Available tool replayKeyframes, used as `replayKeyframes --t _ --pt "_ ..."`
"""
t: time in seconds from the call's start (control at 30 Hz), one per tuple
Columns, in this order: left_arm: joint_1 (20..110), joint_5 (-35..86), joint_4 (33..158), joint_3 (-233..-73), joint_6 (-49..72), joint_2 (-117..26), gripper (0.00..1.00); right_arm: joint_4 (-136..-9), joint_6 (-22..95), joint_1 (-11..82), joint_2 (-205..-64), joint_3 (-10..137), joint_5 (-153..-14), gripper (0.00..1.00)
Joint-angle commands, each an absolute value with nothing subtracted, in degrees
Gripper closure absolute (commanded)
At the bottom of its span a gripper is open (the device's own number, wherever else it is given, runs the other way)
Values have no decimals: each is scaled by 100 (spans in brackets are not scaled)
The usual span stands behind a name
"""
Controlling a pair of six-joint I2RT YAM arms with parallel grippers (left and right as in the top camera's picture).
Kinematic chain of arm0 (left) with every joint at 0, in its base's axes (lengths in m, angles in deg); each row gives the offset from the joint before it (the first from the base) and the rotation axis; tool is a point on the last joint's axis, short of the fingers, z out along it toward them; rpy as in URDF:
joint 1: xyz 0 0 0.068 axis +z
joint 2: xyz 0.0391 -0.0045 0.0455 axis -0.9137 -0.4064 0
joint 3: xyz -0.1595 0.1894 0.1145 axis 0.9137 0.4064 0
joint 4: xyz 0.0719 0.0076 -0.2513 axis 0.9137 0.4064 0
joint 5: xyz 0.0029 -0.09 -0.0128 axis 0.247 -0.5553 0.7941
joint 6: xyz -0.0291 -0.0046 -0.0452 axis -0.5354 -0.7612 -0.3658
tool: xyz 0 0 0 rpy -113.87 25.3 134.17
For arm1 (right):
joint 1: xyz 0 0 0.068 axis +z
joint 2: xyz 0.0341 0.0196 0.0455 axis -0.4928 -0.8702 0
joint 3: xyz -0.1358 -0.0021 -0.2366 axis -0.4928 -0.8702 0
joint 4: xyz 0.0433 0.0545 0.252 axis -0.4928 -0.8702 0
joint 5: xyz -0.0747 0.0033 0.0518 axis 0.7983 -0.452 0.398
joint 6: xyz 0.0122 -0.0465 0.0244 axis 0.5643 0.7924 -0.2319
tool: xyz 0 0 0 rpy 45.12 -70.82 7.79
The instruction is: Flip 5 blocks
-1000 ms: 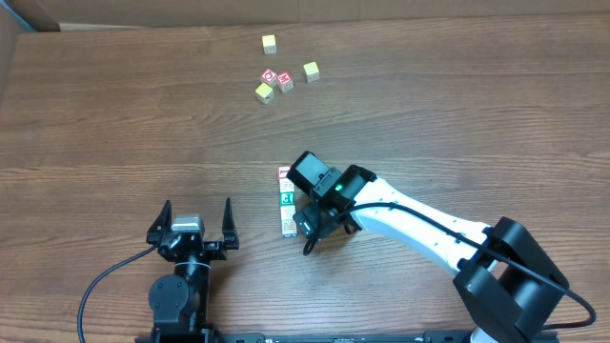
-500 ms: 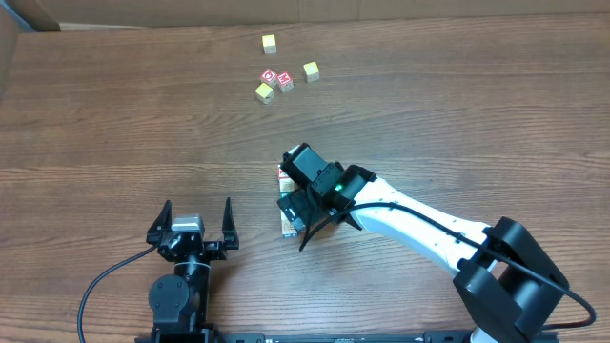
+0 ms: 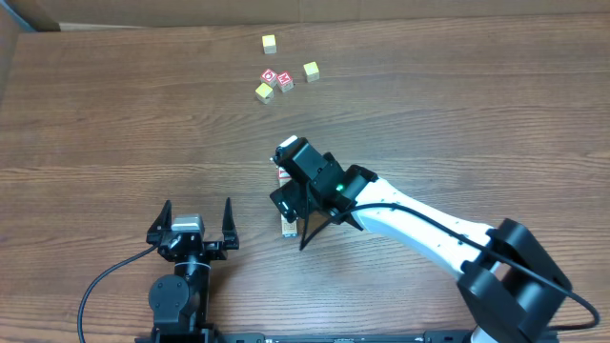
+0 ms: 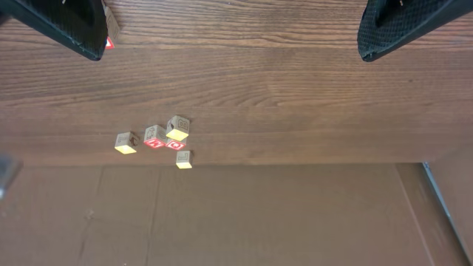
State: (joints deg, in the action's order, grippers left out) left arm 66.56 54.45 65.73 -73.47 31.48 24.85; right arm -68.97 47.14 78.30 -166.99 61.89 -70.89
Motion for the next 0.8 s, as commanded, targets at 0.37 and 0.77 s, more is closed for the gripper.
replayKeyframes --t 0.37,0.77 --pt "6704 5355 6564 -7325 3295 2550 0 -6923 5396 6914 -14400 6292 -7093 0" --pt "6704 5355 6564 -7325 3295 2550 0 -7503 5396 5664 -12400 6156 -7096 0"
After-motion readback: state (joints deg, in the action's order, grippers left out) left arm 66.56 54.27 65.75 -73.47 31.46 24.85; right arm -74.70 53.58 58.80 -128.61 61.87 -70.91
